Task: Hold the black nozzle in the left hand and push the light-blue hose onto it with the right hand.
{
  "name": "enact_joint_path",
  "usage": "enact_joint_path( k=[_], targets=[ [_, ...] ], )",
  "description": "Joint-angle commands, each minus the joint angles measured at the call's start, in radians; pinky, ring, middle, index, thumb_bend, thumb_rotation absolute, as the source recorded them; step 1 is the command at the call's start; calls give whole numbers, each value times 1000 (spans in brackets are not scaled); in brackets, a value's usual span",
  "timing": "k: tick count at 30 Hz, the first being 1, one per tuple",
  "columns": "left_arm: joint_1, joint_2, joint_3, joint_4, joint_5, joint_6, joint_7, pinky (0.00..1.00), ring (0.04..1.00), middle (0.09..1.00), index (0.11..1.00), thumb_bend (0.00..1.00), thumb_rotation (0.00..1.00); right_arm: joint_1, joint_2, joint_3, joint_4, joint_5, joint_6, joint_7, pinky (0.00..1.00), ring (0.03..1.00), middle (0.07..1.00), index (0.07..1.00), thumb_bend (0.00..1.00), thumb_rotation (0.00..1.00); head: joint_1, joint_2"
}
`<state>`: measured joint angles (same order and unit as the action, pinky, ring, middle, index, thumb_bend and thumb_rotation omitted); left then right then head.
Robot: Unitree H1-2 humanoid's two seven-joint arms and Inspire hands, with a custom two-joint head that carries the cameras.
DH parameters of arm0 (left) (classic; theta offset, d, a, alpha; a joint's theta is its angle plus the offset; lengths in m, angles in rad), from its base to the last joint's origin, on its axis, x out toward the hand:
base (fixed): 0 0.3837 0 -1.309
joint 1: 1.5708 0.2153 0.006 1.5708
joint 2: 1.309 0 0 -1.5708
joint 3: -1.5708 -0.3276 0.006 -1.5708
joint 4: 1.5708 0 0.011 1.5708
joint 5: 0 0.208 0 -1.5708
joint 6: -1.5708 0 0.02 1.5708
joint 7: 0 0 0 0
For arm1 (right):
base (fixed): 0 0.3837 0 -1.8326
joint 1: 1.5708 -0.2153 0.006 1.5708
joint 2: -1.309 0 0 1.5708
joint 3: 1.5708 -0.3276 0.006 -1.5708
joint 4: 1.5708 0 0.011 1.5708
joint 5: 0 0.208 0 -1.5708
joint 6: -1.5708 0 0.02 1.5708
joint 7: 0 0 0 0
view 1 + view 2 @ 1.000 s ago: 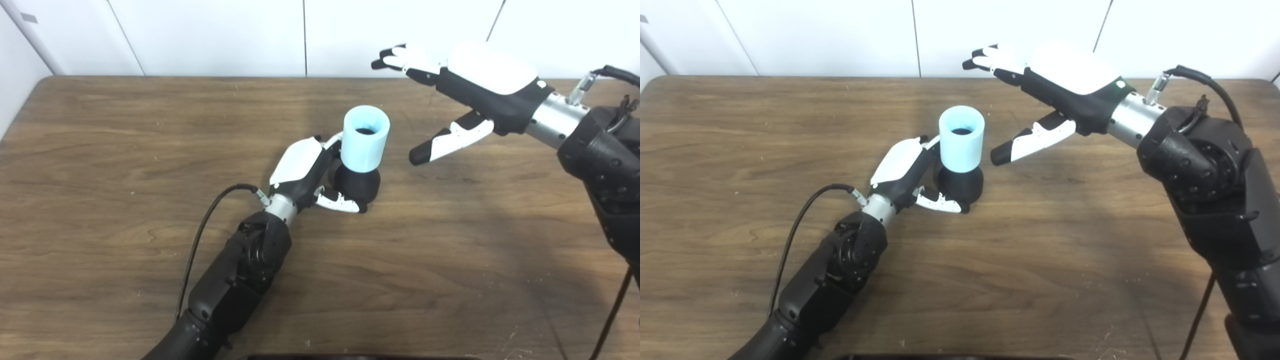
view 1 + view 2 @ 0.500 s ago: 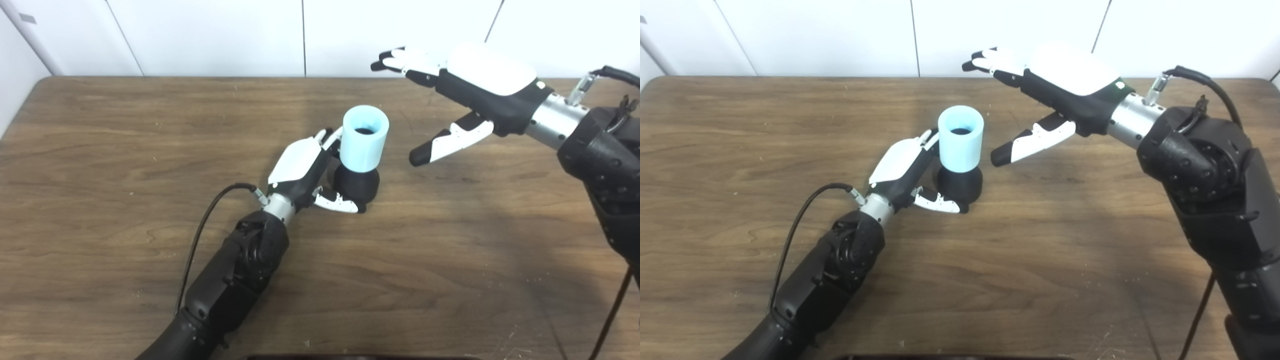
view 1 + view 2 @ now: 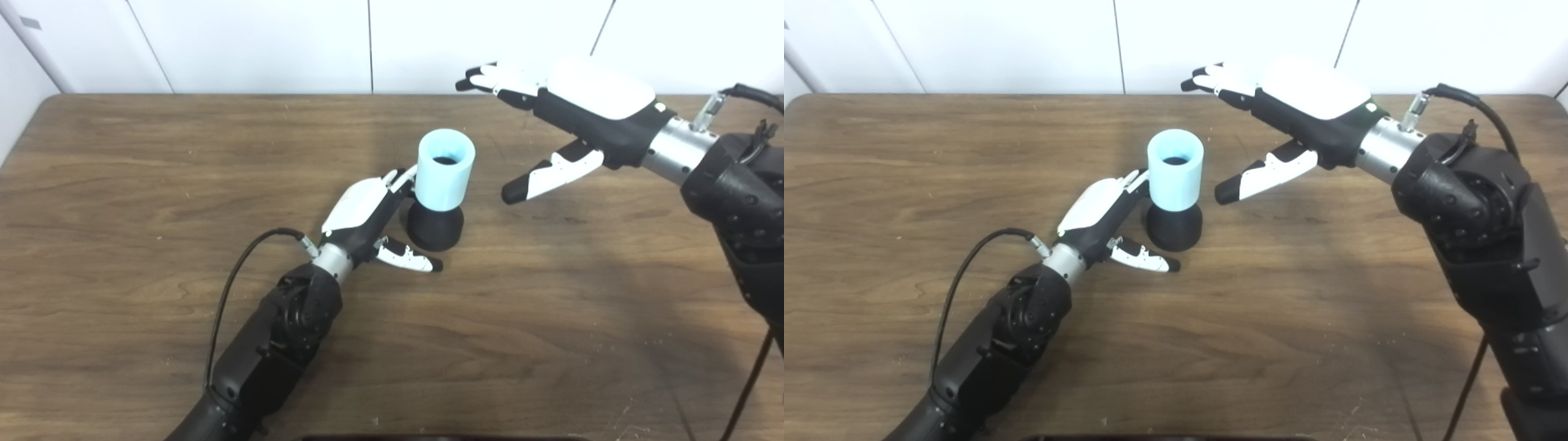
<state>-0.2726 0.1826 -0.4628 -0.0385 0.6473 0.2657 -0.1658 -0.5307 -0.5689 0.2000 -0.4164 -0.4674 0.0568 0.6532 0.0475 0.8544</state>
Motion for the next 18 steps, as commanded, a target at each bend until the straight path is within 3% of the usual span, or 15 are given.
enact_joint_path(
  k=[1, 7, 18],
  targets=[
    [30, 39, 15, 39, -5, 44, -51, 1000, 1000, 1000, 1000, 1000, 240, -27, -5, -14, -7, 6, -22, -28, 864, 968, 962, 935, 696, 985, 1, 1],
    [34, 43, 61, -6, -53, 52, -75, 1000, 1000, 981, 1000, 1000, 243, -25, -3, -12, 4, 2, -38, -32, 864, 968, 962, 936, 702, 990, 7, -1],
    [55, 4, 127, 11, -93, 1, -26, 1000, 1000, 1000, 1000, 1000, 160, -25, -7, -11, 20, 9, -54, -28, 862, 962, 950, 937, 703, 993, 6, 0]
  ],
)
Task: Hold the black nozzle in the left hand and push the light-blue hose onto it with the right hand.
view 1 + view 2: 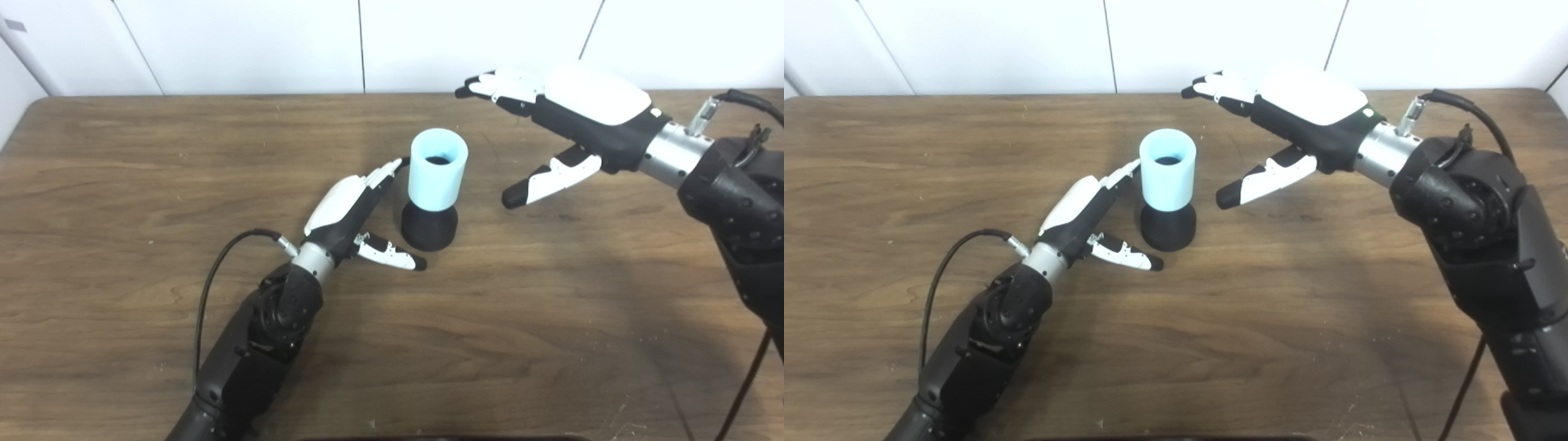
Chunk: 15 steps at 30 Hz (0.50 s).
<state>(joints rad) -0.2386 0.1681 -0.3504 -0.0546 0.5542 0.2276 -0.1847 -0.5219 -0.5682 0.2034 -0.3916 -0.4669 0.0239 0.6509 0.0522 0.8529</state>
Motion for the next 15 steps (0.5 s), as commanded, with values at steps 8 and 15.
enact_joint_path(
  k=[8, 15],
  targets=[
    [20, 12, 38, 22, 13, 13, 34, 994, 991, 982, 1000, 1000, 163, -39, -9, -12, 9, 6, -37, -27, 861, 962, 944, 937, 702, 992, 6, 1],
    [21, 18, 43, 11, -7, 18, 14, 957, 986, 970, 1000, 1000, 178, -39, -13, -16, 13, 10, -41, -24, 862, 963, 944, 938, 704, 994, 4, 1]
  ],
)
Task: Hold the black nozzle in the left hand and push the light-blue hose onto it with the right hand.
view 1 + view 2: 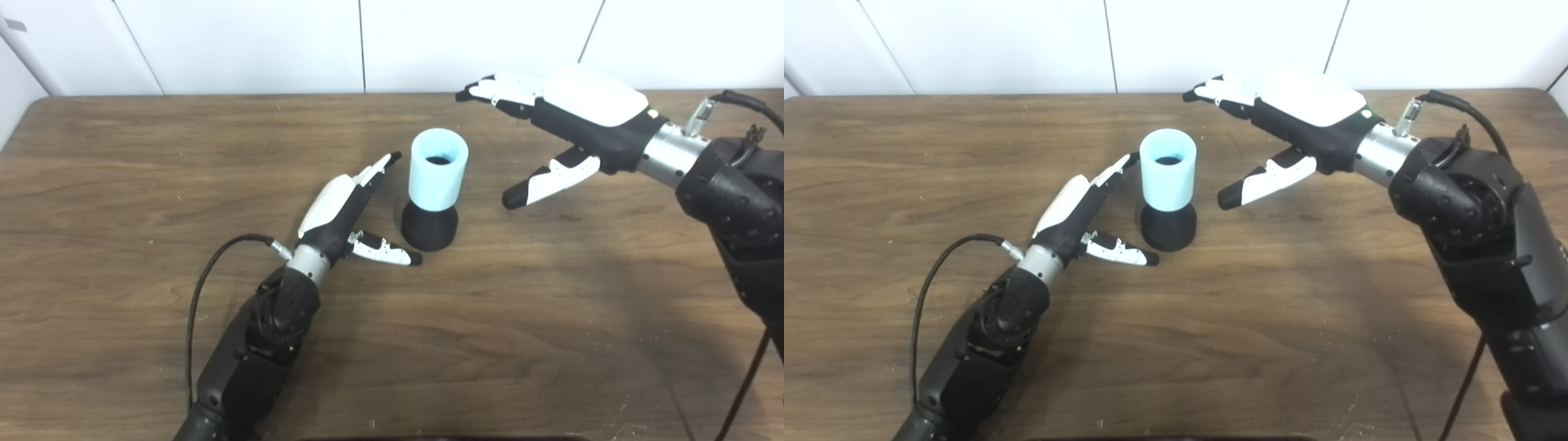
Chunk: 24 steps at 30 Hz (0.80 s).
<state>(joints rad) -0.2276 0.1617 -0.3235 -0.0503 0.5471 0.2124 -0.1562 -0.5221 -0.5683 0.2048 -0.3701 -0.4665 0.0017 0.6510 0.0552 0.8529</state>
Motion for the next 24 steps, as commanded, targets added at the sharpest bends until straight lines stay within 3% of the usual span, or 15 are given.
enact_joint_path(
  k=[1, 9, 21, 24],
  targets=[
    [13, 28, 22, -8, -9, 35, -22, 945, 983, 969, 1000, 1000, 185, -39, -15, -19, -7, 11, -19, -24, 862, 963, 943, 937, 702, 993, 1, 1],
    [27, 23, 143, -119, -196, 42, -68, 935, 990, 982, 1000, 1000, 194, -31, -21, -34, 3, 7, -11, -30, 857, 958, 936, 930, 684, 974, 6, -3],
    [32, 49, 263, -231, -320, 3, -56, 980, 990, 976, 1000, 1000, 211, 15, -4, -56, 13, 0, 53, -50, 875, 956, 942, 938, 662, 959, 5, -17],
    [31, 55, 301, -244, -359, -5, -49, 972, 983, 967, 1000, 1000, 270, 40, 5, -67, 15, 7, 85, -61, 874, 957, 944, 945, 663, 968, -2, -22]
  ],
)
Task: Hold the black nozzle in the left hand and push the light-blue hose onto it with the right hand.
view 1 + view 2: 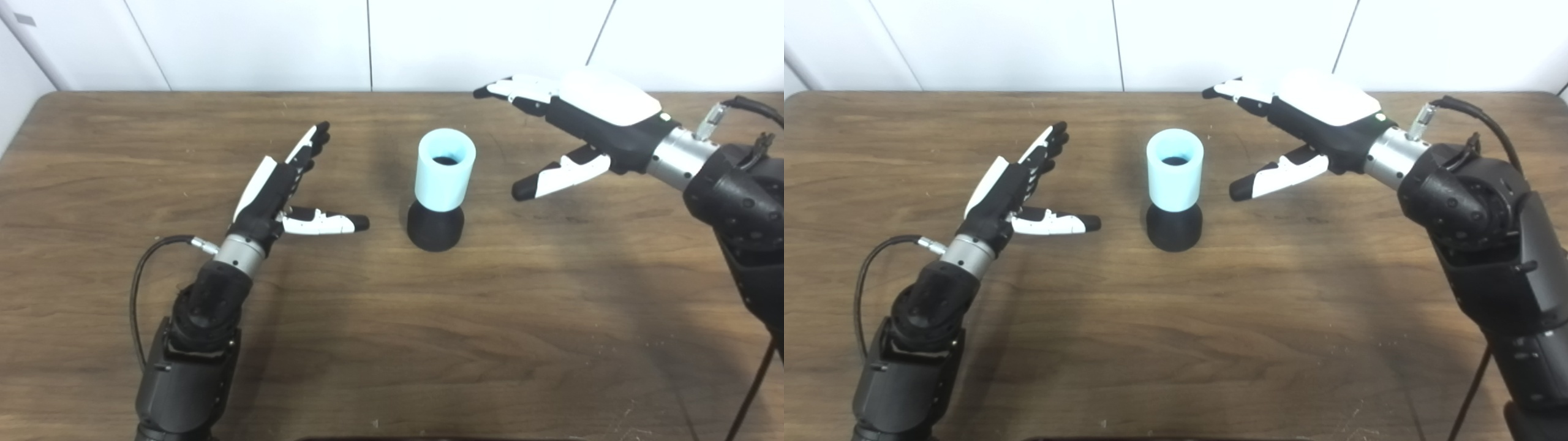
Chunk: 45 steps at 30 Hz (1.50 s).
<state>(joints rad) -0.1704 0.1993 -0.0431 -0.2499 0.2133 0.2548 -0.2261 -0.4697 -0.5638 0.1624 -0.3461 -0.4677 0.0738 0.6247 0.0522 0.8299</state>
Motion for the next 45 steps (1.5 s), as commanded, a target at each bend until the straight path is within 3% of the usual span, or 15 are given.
enact_joint_path(
  k=[1, 6, 13, 18, 25, 29, 36, 39, 45],
  targets=[
    [-26, 17, 32, -51, -35, -47, 24, 965, 976, 960, 1000, 1000, 302, -5, 4, -29, -8, 11, 21, -39, 869, 957, 945, 948, 665, 972, 1, 1],
    [-20, 9, 80, -82, -72, -37, 50, 938, 947, 936, 986, 984, 367, 38, 30, -57, -6, 24, 66, -70, 869, 959, 954, 959, 650, 981, -7, -5],
    [0, 9, 115, -114, -102, -6, 69, 864, 922, 926, 969, 771, 588, 95, 74, -106, 36, 40, 73, -159, 866, 956, 953, 958, 598, 998, -9, -5],
    [20, -7, 145, -152, -149, 52, 80, 868, 926, 931, 969, 701, 623, 161, 115, -149, 69, 65, 65, -248, 845, 939, 953, 959, 571, 1000, -24, -11],
    [80, 5, 156, -181, -141, 77, 91, 876, 926, 932, 967, 637, 653, 256, 204, -218, 67, 123, 109, -351, 802, 909, 949, 958, 553, 1000, -43, -15],
    [124, 3, 171, -179, -158, 85, 90, 883, 930, 934, 968, 587, 675, 312, 296, -258, 46, 205, 153, -400, 780, 893, 943, 947, 538, 1000, -59, -38],
    [171, -14, 181, -174, -172, 67, 102, 904, 936, 940, 975, 481, 760, 376, 385, -281, 40, 285, 132, -464, 791, 888, 920, 930, 507, 1000, -70, -73],
    [182, -20, 180, -162, -177, 49, 111, 917, 938, 941, 974, 452, 826, 396, 407, -281, 35, 305, 124, -490, 802, 894, 918, 925, 503, 1000, -72, -93],
    [208, -38, 182, -123, -198, -16, 119, 928, 937, 940, 966, 449, 853, 421, 435, -279, 56, 348, 103, -524, 829, 898, 916, 918, 494, 1000, -75, -156]
  ],
)
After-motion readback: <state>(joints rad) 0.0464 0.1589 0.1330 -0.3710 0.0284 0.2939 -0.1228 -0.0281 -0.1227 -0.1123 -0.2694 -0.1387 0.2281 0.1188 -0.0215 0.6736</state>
